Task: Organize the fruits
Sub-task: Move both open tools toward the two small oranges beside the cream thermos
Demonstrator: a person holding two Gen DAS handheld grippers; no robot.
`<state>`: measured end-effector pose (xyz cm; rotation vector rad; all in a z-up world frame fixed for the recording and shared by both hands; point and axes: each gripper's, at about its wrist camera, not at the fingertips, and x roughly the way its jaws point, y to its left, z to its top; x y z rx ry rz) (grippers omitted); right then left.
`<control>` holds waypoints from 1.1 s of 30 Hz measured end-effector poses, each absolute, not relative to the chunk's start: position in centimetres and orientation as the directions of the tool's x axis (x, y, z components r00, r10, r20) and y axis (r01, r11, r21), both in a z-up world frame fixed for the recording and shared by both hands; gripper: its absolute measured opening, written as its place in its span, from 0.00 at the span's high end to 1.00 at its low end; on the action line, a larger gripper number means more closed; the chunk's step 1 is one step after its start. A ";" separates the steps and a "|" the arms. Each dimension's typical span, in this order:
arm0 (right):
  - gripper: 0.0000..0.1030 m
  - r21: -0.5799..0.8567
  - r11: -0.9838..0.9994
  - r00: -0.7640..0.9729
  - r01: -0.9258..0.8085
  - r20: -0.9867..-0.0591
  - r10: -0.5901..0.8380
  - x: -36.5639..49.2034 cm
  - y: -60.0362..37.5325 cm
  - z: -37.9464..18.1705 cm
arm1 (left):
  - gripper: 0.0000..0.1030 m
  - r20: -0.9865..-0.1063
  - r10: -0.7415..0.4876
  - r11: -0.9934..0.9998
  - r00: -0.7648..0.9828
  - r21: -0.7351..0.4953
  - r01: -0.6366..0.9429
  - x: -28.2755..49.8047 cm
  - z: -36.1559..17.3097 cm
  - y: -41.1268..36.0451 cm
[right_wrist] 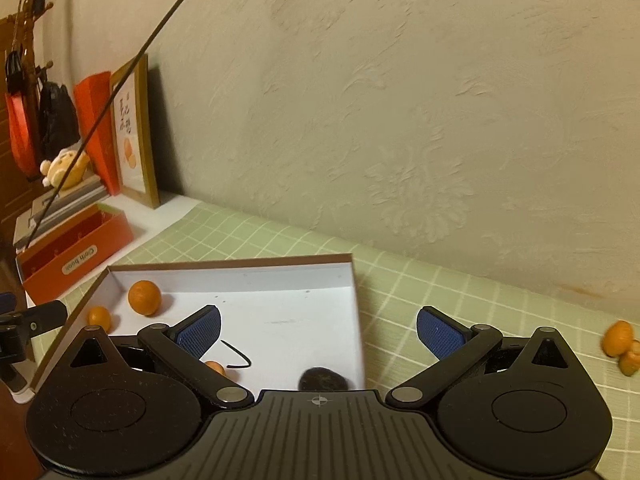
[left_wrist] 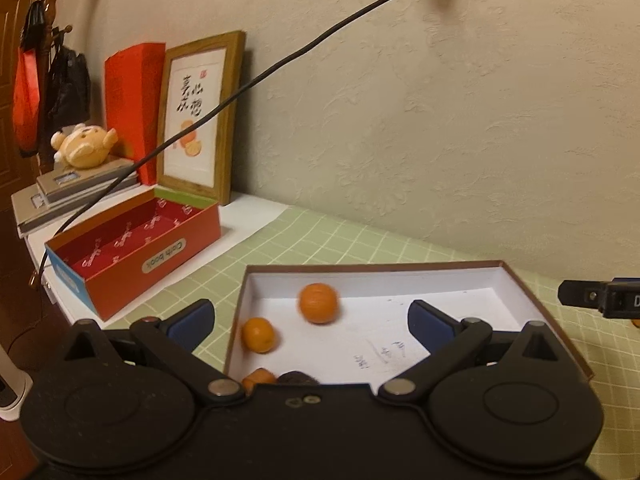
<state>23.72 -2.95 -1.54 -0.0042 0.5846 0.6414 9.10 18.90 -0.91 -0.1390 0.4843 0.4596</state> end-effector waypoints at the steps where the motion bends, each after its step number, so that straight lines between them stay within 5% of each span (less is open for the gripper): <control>1: 0.00 0.173 0.809 0.651 -0.562 -0.510 0.561 23.5 -3.5 -1.3 | 0.06 -0.476 0.385 0.893 0.790 -0.024 -0.449 9.1 -0.7 18.6; 33: 0.00 0.102 0.949 0.803 -0.298 -0.511 0.307 20.5 -23.7 -0.6 | 0.06 -0.466 0.115 0.993 0.877 0.039 -0.109 15.2 -1.2 1.1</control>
